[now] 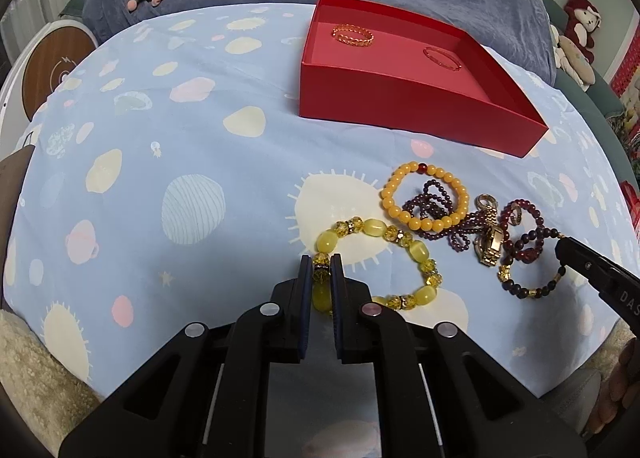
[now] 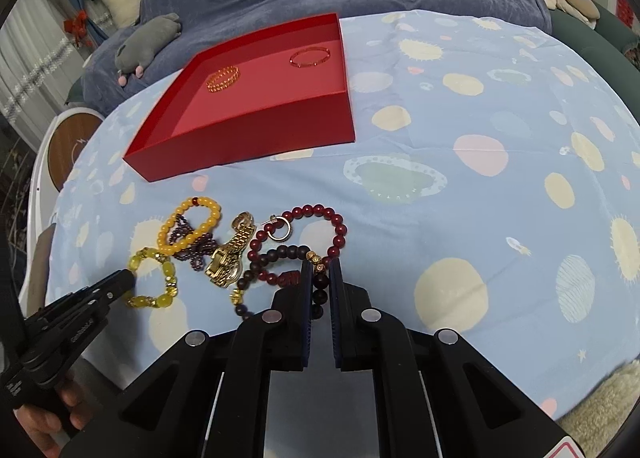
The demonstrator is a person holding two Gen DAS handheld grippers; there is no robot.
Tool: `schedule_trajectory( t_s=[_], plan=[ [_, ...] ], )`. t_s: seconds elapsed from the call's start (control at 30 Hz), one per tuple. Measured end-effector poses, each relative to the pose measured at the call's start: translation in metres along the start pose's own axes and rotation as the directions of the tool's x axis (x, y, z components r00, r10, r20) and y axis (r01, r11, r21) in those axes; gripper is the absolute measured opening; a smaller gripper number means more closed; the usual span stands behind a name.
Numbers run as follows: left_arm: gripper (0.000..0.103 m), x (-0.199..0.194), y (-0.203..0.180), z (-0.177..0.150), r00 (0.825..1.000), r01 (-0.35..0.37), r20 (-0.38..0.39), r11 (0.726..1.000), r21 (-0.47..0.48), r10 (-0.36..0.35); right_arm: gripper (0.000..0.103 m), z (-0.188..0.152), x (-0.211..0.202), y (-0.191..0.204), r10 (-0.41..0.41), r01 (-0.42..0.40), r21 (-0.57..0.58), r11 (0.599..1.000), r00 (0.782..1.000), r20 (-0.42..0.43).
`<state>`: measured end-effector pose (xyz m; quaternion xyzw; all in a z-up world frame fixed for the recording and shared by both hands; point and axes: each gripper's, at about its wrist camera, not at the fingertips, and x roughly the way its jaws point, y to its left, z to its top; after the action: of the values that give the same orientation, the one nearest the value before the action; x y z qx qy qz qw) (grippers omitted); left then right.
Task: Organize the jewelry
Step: 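Carry both bead bracelets into the red box and open both grippers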
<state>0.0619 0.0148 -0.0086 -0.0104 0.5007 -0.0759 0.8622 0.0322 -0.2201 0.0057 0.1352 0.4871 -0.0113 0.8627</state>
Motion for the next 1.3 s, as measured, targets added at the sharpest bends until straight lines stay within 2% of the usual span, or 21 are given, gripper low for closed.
schedule_trajectory(
  t_s=[0.33,0.6,0.83,1.0,1.13,1.3],
  plan=[
    [0.009,-0.034,0.001,0.003,0.998,0.05,0.042,0.999,-0.005,-0.05,0.008,-0.002,-0.048,-0.005,0.036,-0.037,0.025,0.999,0.997,0.064],
    [0.009,-0.07,0.001,0.025,0.991,0.093,0.09,0.996,0.011,-0.094,0.008,0.02,-0.075,0.005,0.068,-0.066,-0.019,0.998,0.991,0.117],
    [0.009,-0.096,-0.007,0.086,0.978,0.116,0.166,0.992,0.057,-0.124,0.008,0.076,-0.082,0.025,0.111,-0.096,-0.096,0.991,0.979,0.173],
    [0.009,-0.101,-0.022,0.148,0.959,0.147,0.231,0.985,0.087,-0.164,0.008,0.128,-0.07,0.042,0.136,-0.111,-0.129,0.985,0.969,0.206],
    [0.009,-0.085,-0.036,0.189,0.949,0.179,0.248,0.979,0.095,-0.197,0.008,0.165,-0.046,0.055,0.158,-0.133,-0.133,0.982,0.966,0.203],
    [0.009,-0.038,-0.044,0.216,0.955,0.214,0.194,0.975,0.066,-0.223,0.008,0.191,-0.001,0.059,0.173,-0.158,-0.106,0.982,0.972,0.16]
  ],
)
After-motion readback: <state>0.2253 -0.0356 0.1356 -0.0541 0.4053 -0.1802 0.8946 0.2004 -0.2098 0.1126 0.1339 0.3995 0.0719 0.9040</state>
